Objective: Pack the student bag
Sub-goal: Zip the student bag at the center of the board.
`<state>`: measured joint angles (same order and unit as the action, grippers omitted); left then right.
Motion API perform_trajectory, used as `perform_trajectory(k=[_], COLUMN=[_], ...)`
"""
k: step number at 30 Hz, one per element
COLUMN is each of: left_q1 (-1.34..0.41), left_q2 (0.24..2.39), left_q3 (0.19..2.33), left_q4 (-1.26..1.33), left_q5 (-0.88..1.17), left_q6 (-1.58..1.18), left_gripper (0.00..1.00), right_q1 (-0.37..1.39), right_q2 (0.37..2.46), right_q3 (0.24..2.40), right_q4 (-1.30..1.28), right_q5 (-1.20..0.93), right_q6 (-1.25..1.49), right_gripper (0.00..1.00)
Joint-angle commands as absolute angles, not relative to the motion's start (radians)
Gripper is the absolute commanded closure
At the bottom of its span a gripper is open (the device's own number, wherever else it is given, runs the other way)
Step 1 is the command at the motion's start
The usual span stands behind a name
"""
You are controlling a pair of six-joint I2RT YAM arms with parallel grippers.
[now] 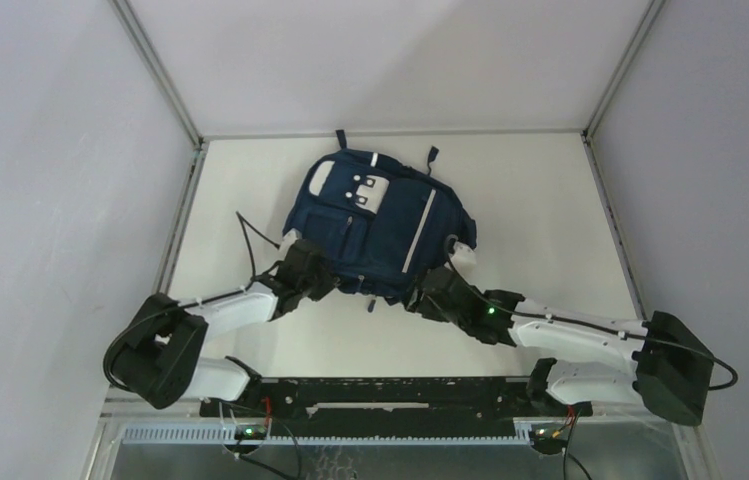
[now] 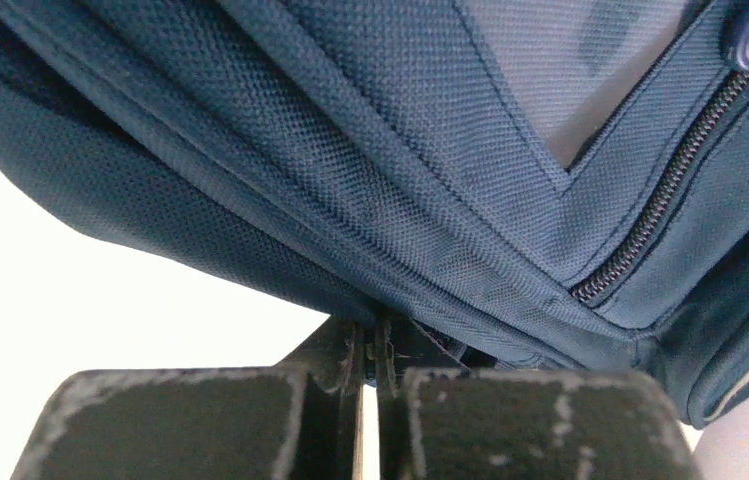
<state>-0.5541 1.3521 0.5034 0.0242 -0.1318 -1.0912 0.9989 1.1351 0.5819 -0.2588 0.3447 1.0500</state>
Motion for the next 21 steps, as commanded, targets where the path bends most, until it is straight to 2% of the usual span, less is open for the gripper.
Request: perform_trajectory(k=[1, 8, 21], left_q1=[-0.568, -0.622, -0.638], left_q2=[1.286, 1.109, 1.056], left_q3=[0.539, 0.572, 0.623], left_q4=[0.04, 0.008, -0.035], left_q5=[-0.054, -0.064, -0.054], left_q6=[-1.075, -1.042, -1.019], left_gripper=[1.0, 1.0, 1.0], right_q1=[1.084, 1.16, 1.17], right_q2=[1.219, 1.381, 1.488], right_q3=[0.724, 0.887, 0.907], right_q4=[-0.303, -0.366, -0.296], right_q5=[0.414, 0.472, 0.57], right_q6=[1.068, 1.035, 0.951], right_gripper=[0.38, 0.43, 0.46])
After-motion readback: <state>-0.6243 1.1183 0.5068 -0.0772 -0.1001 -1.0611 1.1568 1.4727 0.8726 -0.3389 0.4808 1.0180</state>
